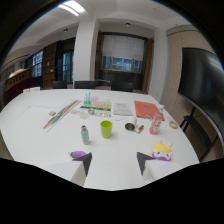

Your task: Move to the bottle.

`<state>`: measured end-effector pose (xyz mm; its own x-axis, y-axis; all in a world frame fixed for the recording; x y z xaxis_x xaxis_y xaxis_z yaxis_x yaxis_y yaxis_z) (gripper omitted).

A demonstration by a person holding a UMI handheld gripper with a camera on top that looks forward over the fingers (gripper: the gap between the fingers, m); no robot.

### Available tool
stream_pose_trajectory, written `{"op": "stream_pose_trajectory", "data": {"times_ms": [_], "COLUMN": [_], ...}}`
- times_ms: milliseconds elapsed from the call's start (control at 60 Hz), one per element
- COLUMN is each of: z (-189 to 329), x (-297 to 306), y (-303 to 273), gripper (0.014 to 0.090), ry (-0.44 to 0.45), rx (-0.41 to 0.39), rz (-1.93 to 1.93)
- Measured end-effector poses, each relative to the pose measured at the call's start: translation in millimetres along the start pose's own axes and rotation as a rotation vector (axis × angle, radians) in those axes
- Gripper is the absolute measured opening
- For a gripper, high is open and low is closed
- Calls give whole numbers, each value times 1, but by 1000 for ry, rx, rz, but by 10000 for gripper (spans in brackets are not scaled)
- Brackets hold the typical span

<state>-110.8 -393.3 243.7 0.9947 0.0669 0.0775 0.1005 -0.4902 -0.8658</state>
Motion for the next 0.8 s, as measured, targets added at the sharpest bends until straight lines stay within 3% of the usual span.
{"op": "stream_pose_trajectory", "data": {"times_ms": [17, 33, 200, 217, 233, 450, 483, 500, 517, 800], "z": [0, -1, -10, -11, -12, -3, 7, 5, 8, 119], "x": [1, 1, 23, 27, 30, 98, 107, 118, 126, 236], "y": [0, 1, 18, 20, 22, 40, 38, 40, 39, -20], "gripper": [810, 855, 855, 808, 854, 856, 858, 813, 855, 857], "ry": [0, 2, 16, 18, 19, 74, 87, 93, 99, 120], "rx": [-1, -3, -26, -28, -30, -58, -60, -59, -59, -39], "rz": [-1, -2, -2, -1, 1, -5, -2, 1, 3, 36]}}
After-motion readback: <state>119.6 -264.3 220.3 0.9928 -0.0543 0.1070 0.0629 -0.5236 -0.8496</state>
